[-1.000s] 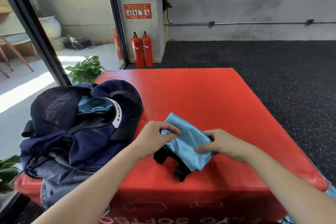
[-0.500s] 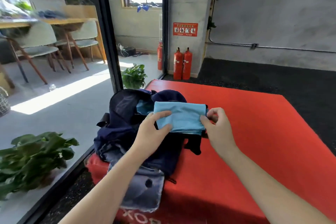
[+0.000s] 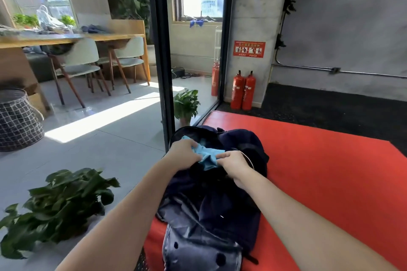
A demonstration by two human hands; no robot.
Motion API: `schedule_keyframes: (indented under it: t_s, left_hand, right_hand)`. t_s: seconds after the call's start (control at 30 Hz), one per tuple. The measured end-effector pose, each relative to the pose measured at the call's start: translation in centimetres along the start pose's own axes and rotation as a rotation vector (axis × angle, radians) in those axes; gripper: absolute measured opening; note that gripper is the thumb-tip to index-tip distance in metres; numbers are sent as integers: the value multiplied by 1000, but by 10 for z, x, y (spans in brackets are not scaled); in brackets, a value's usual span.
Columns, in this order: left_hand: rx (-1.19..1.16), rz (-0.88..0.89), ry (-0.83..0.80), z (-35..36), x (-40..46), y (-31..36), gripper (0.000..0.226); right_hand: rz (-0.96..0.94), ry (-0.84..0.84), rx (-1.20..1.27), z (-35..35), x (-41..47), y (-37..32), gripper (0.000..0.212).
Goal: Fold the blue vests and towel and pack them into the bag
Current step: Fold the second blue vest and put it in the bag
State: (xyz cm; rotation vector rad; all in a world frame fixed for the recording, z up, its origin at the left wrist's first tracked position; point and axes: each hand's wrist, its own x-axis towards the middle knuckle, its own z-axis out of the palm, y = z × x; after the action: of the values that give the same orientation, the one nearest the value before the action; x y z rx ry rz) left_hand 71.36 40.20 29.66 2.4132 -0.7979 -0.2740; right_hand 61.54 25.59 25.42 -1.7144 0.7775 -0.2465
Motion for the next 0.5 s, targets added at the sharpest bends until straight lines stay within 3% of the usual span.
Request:
schedule_keyframes:
  t_s: [0.1,0.2,0.33,0.4,0.5]
  left_hand:
    - [75,-2,-82,5,23,4,51]
    - [68,-9,-124,18,48,7,47]
    - [-69,-6,-29,32,78,9,37]
    - [-134,-6,-12,41,90,7,35]
    - [-22,-15,-98,63,103,-4,40]
  right_hand:
    - [48,11,78,4,20,8,12]
    - [13,92,104,1,31,12,24]
    - [-123,297,76,-4,50,14,33]
    - [-178,317,-9,-7,58,14,38]
    - [-157,186,-298,-7,71,18,38]
